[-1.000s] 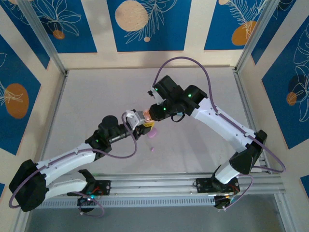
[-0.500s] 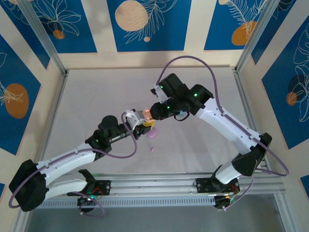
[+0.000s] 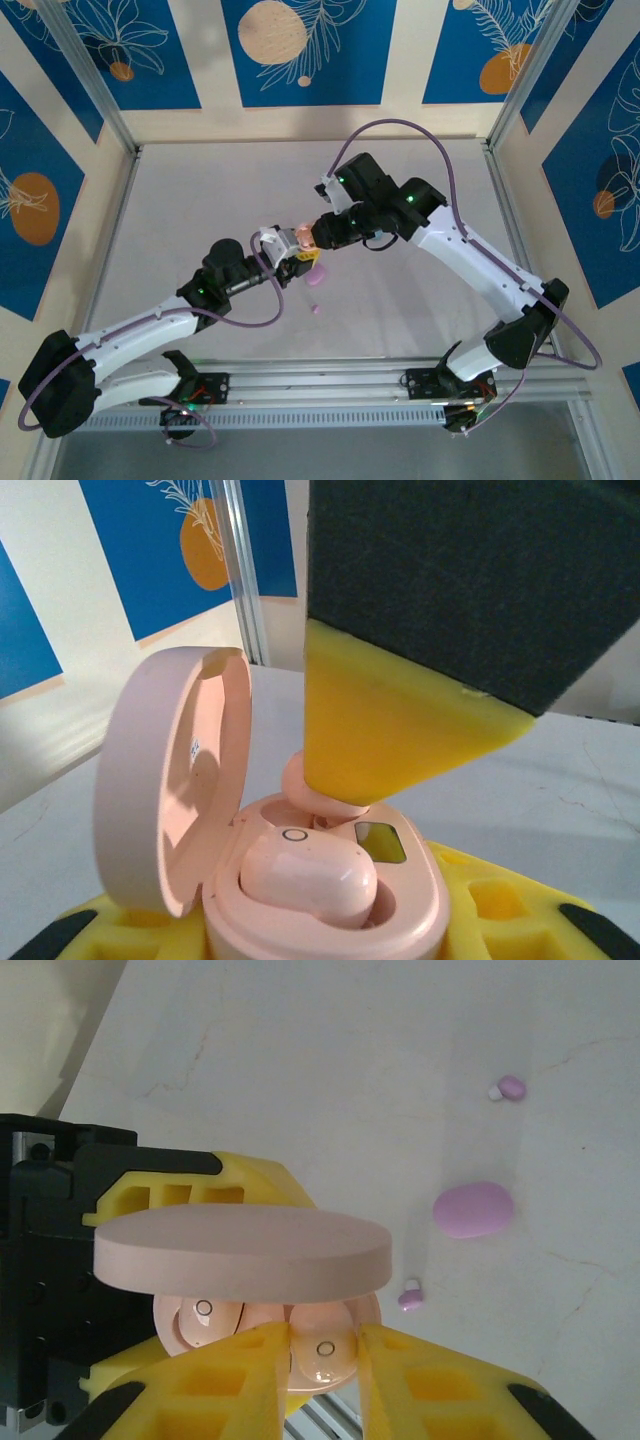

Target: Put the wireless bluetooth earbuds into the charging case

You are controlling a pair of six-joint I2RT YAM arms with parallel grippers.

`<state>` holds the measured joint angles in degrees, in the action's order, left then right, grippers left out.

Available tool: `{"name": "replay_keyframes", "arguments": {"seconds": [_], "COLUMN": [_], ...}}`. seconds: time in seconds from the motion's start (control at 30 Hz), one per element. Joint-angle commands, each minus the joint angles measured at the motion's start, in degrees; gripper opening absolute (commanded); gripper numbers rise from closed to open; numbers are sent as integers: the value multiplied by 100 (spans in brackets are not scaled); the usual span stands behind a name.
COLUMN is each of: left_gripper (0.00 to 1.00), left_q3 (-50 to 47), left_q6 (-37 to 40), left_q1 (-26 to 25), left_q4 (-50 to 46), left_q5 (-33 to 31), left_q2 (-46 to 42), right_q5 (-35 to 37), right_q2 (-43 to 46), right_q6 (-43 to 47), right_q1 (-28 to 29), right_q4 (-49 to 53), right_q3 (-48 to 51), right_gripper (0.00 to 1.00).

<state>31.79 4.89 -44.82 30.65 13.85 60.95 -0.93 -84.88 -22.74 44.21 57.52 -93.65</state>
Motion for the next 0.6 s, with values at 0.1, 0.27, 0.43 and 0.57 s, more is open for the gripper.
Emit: {"name": "replay_keyframes", "arguments": {"seconds": [0.1,0.27,0.43,0.57], "left_gripper": [23,23,23,23], "left_q3": [156,163,100,82], "left_q6": [-49,-50,-166,-234], "left_q1": [-71,-79,-73,-70], "left_q4": [222,237,521,712], "left_q5": [-32,-36,7,241], "left_q2": [-5,-21,-64,-66], "right_q5": [-306,-316,115,-159], "right_q2": [301,465,831,1234], "right_q6": [24,-20,-200,-732], "right_q1": [-44,-102,-211,-590], "right_q4": [-263,-435,-705,-1302], "right_q3": [172,295,524,972], "right_gripper": [27,27,27,31]}}
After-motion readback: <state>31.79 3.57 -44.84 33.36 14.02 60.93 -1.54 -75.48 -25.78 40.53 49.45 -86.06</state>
